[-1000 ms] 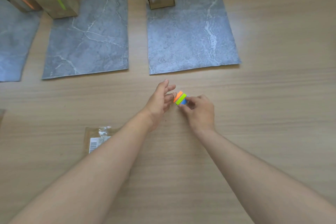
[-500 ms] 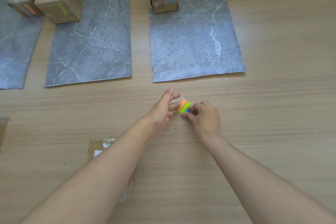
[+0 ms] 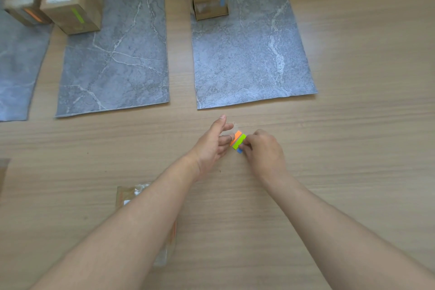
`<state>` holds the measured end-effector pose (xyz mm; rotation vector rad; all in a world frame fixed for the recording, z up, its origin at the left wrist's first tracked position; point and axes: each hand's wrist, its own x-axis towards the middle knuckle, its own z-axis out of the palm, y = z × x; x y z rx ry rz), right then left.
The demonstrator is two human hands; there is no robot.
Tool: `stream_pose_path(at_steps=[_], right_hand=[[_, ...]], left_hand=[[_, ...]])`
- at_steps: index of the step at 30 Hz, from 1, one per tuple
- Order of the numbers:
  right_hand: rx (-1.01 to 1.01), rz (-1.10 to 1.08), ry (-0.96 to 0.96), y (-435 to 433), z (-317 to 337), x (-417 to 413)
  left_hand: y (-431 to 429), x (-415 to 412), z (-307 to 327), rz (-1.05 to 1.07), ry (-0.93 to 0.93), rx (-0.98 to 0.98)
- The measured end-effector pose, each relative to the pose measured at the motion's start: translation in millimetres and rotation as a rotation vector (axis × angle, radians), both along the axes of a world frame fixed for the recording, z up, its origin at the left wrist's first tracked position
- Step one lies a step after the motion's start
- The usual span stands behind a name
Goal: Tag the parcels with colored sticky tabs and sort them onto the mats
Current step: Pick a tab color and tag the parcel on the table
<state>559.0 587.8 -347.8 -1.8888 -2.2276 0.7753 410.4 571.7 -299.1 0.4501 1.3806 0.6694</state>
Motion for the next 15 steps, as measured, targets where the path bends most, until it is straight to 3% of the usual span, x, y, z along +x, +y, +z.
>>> stream_pose_path(at_steps=[8,11,15], right_hand=[[0.143,0.073,-0.002,-10.3,-4.9,-0.2],[0.054,-0.024,0.086,-5.5,-2.4,4.5],[-0.126,-0.361,0.233,-0.8,5.7,10.2]], left_hand=[[-1.2,-0.8,-1.1,-0.016,0.012,-0.003],[-0.7,-0.5,-1.4,-0.042,0.023,0.001],[0.6,2.8,1.7,-0.042,0.041,0.000]])
